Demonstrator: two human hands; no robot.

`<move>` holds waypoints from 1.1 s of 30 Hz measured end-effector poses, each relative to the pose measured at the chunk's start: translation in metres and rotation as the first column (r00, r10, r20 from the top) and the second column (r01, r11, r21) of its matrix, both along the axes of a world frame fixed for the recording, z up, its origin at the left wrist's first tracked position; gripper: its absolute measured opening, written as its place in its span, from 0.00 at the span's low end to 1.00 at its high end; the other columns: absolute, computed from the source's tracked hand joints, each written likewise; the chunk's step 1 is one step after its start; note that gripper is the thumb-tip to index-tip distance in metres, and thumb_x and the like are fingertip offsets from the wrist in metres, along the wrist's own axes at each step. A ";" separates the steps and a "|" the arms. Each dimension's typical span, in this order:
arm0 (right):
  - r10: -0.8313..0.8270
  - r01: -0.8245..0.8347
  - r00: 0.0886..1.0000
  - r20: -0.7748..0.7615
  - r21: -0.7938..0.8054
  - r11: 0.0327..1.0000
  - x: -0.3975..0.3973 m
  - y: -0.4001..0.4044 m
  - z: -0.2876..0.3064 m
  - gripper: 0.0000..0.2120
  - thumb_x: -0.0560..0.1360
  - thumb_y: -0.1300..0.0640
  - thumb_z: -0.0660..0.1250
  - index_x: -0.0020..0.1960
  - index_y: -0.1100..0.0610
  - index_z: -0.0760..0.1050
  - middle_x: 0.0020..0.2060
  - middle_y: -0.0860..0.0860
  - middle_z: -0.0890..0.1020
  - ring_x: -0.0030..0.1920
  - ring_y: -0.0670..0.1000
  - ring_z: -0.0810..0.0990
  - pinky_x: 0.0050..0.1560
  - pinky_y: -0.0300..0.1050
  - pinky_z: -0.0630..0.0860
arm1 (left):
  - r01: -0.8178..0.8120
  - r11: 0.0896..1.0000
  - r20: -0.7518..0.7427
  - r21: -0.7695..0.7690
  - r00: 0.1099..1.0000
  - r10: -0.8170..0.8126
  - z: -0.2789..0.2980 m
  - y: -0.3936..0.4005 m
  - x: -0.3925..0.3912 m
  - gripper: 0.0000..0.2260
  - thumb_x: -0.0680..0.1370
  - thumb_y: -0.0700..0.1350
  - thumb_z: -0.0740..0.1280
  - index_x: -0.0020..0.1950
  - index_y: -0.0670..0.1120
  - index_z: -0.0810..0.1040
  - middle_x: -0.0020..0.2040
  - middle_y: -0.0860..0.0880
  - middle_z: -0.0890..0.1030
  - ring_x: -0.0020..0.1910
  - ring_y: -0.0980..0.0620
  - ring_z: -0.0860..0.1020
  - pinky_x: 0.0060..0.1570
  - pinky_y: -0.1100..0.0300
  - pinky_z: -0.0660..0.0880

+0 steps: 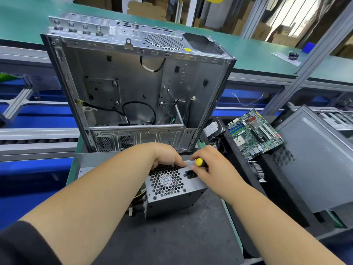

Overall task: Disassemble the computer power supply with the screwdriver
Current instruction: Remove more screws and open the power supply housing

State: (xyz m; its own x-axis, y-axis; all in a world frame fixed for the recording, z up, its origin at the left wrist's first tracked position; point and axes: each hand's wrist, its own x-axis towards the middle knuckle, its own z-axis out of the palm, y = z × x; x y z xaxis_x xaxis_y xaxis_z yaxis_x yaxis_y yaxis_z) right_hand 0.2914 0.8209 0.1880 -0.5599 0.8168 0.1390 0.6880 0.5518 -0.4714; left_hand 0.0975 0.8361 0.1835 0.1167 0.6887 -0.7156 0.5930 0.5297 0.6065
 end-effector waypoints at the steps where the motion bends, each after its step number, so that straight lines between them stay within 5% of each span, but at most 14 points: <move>1: -0.071 0.071 0.997 0.007 -0.020 0.997 0.004 0.004 -0.001 0.05 0.77 0.54 0.70 0.52 0.51 0.78 0.49 0.47 0.74 0.48 0.48 0.76 0.49 0.44 0.72 | 0.019 1.000 -0.003 -0.007 1.000 -0.019 0.001 0.001 0.000 0.12 0.79 0.54 0.68 0.50 0.46 0.76 0.47 0.50 0.75 0.50 0.50 0.74 0.43 0.57 0.70; 5: -0.284 0.280 0.958 0.048 -0.386 0.879 0.015 0.016 -0.008 0.05 0.75 0.50 0.72 0.47 0.49 0.77 0.39 0.45 0.76 0.38 0.47 0.75 0.38 0.40 0.70 | 0.051 0.999 -0.016 -0.019 0.999 -0.051 0.002 0.002 0.001 0.16 0.80 0.54 0.66 0.61 0.44 0.78 0.53 0.47 0.78 0.52 0.45 0.78 0.49 0.52 0.75; 8: -0.342 0.202 0.939 -0.033 -0.752 0.627 0.015 0.018 -0.014 0.09 0.75 0.52 0.72 0.49 0.57 0.79 0.36 0.51 0.77 0.30 0.48 0.71 0.32 0.41 0.66 | 0.013 0.999 0.024 -0.049 1.000 -0.012 -0.001 0.001 -0.001 0.11 0.79 0.54 0.67 0.49 0.46 0.78 0.48 0.47 0.78 0.44 0.50 0.78 0.36 0.58 0.74; 10: -0.359 0.111 0.929 -0.085 -0.863 0.492 0.013 0.017 -0.016 0.10 0.76 0.55 0.71 0.53 0.62 0.80 0.38 0.55 0.76 0.27 0.47 0.68 0.30 0.40 0.64 | 0.004 0.999 0.023 -0.034 1.000 -0.003 -0.004 0.001 -0.002 0.11 0.79 0.54 0.67 0.47 0.47 0.77 0.47 0.48 0.77 0.43 0.52 0.77 0.34 0.59 0.71; 14: -0.401 0.060 0.912 -0.087 -0.939 0.340 0.012 0.018 -0.020 0.06 0.78 0.57 0.69 0.43 0.56 0.79 0.31 0.52 0.77 0.25 0.47 0.67 0.26 0.37 0.64 | 0.049 0.999 0.037 0.009 0.998 -0.049 -0.005 -0.003 -0.003 0.14 0.78 0.55 0.67 0.57 0.47 0.79 0.66 0.45 0.73 0.61 0.47 0.73 0.57 0.52 0.66; 16: -0.420 0.062 0.903 -0.084 -0.944 0.323 0.013 0.019 -0.021 0.07 0.78 0.57 0.70 0.41 0.56 0.79 0.32 0.52 0.78 0.29 0.47 0.67 0.25 0.36 0.64 | 0.110 0.994 0.060 0.027 0.992 -0.112 -0.001 -0.005 -0.003 0.20 0.78 0.56 0.67 0.66 0.46 0.77 0.76 0.46 0.65 0.75 0.45 0.62 0.68 0.47 0.59; 18: -0.431 0.079 0.900 -0.072 -0.943 0.323 0.013 0.020 -0.021 0.09 0.77 0.58 0.70 0.38 0.55 0.78 0.33 0.52 0.77 0.29 0.47 0.65 0.26 0.36 0.62 | 0.171 0.984 0.074 0.045 0.982 -0.174 0.003 -0.007 -0.003 0.22 0.77 0.58 0.67 0.66 0.46 0.77 0.77 0.47 0.64 0.77 0.45 0.58 0.74 0.43 0.54; 21: -0.455 0.113 0.889 -0.051 -0.938 0.327 0.010 0.022 -0.020 0.09 0.77 0.60 0.70 0.38 0.56 0.78 0.29 0.51 0.75 0.24 0.46 0.64 0.26 0.37 0.61 | 0.235 0.966 0.000 0.106 0.972 -0.236 0.002 -0.009 -0.005 0.08 0.79 0.55 0.67 0.47 0.51 0.79 0.67 0.46 0.75 0.65 0.47 0.71 0.68 0.47 0.63; 23: -0.494 0.119 0.869 -0.046 -0.947 0.297 0.007 0.022 -0.021 0.05 0.77 0.60 0.69 0.42 0.59 0.80 0.27 0.51 0.75 0.21 0.46 0.63 0.26 0.39 0.61 | 0.212 0.963 -0.013 0.164 0.977 -0.213 0.002 -0.011 -0.005 0.10 0.80 0.52 0.66 0.42 0.49 0.79 0.54 0.47 0.78 0.52 0.50 0.74 0.59 0.51 0.68; 27: -0.529 0.100 0.847 -0.055 -0.960 0.261 0.005 0.023 -0.024 0.04 0.77 0.60 0.68 0.47 0.61 0.80 0.30 0.52 0.75 0.20 0.45 0.63 0.26 0.38 0.62 | 0.189 0.964 -0.043 0.188 0.982 -0.184 0.003 -0.013 -0.004 0.14 0.81 0.51 0.65 0.56 0.41 0.81 0.56 0.47 0.80 0.59 0.45 0.76 0.64 0.48 0.69; 31: -0.500 0.079 0.862 -0.080 -0.954 0.288 0.008 0.023 -0.026 0.05 0.78 0.59 0.68 0.44 0.60 0.79 0.26 0.50 0.75 0.21 0.45 0.63 0.27 0.39 0.61 | 0.183 0.957 -0.099 0.225 0.981 -0.164 0.002 -0.015 -0.002 0.10 0.79 0.53 0.66 0.47 0.48 0.81 0.53 0.51 0.79 0.53 0.51 0.75 0.52 0.56 0.67; 33: -0.483 0.072 0.870 -0.093 -0.947 0.313 0.008 0.022 -0.027 0.06 0.78 0.59 0.67 0.43 0.59 0.78 0.25 0.49 0.74 0.21 0.45 0.63 0.28 0.40 0.59 | 0.158 0.967 -0.073 0.202 0.987 -0.146 -0.001 -0.016 -0.001 0.08 0.79 0.54 0.67 0.46 0.51 0.80 0.58 0.50 0.77 0.58 0.50 0.74 0.54 0.56 0.65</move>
State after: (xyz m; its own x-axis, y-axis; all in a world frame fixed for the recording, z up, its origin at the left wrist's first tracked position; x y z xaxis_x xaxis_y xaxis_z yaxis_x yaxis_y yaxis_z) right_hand 0.2996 0.8432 0.1609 -0.3608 0.6397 -0.6786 0.4089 -0.5454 -0.7316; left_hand 0.0962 0.8203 0.1825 0.1939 0.7995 -0.5685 0.6937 0.2980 0.6557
